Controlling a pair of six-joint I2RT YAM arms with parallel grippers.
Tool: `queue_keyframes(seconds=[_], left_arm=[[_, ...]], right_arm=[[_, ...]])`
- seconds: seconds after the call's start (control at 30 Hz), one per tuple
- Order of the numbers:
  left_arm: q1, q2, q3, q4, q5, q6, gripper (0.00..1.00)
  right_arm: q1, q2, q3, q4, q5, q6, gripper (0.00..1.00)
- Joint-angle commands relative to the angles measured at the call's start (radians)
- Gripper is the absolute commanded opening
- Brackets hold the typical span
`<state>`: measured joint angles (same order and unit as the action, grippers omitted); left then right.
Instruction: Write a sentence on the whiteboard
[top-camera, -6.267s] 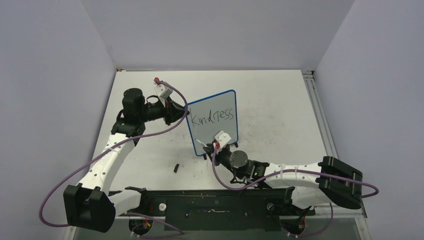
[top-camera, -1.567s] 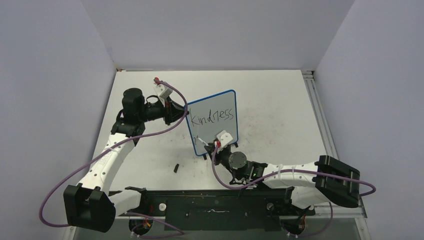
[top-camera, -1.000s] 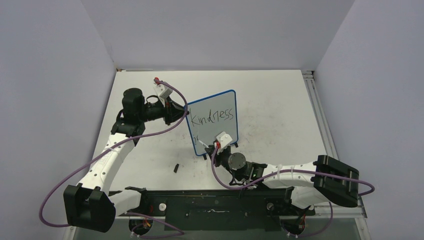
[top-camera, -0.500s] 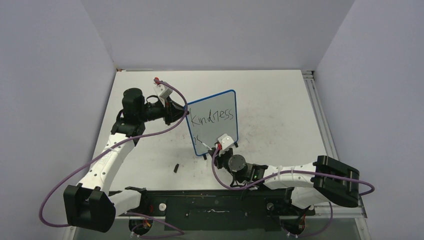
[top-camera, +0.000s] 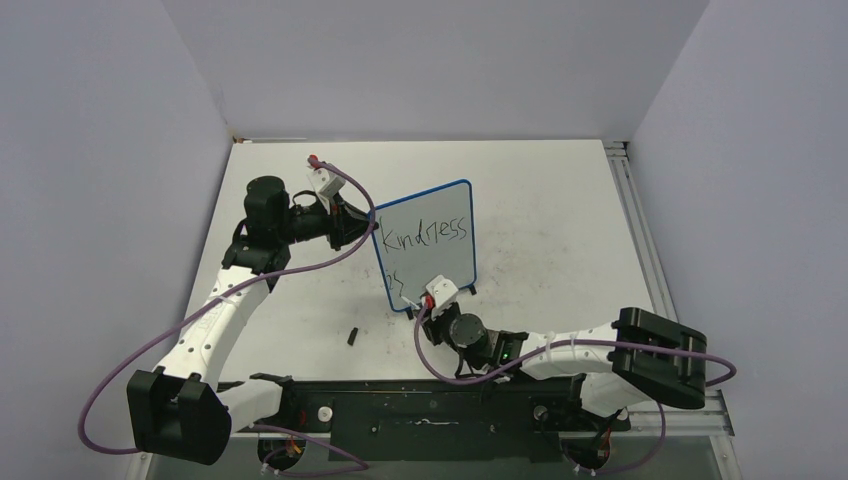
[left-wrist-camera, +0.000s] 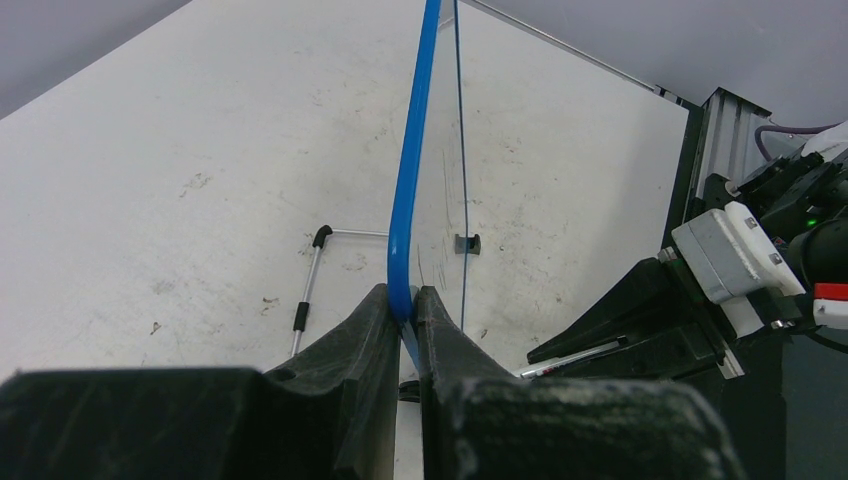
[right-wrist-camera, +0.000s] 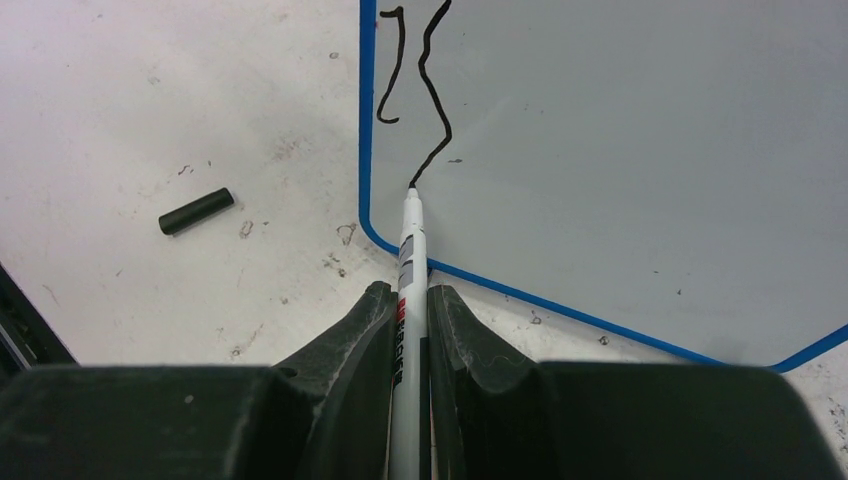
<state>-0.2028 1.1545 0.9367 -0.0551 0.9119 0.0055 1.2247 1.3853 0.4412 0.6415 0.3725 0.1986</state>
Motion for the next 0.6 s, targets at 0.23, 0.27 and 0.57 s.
queue_keyframes(seconds=[0.23,0.27,0.57], left_arm=[[-0.004,0.013,0.004,-0.071,0.018,0.034,0.00],[-0.004,0.013,0.003,-0.072,0.017,0.035,0.00],[-0.003,0.015,0.002,-0.076,0.017,0.038,0.00]], right_arm=[[0.023,-0.056,0.046,0.047,-0.012,-0.018,0.05],[0.024,-0.074,0.045,0.037,-0.011,-0.018,0.05],[0.014,-0.216,0.022,-0.069,-0.005,-0.023,0.05]])
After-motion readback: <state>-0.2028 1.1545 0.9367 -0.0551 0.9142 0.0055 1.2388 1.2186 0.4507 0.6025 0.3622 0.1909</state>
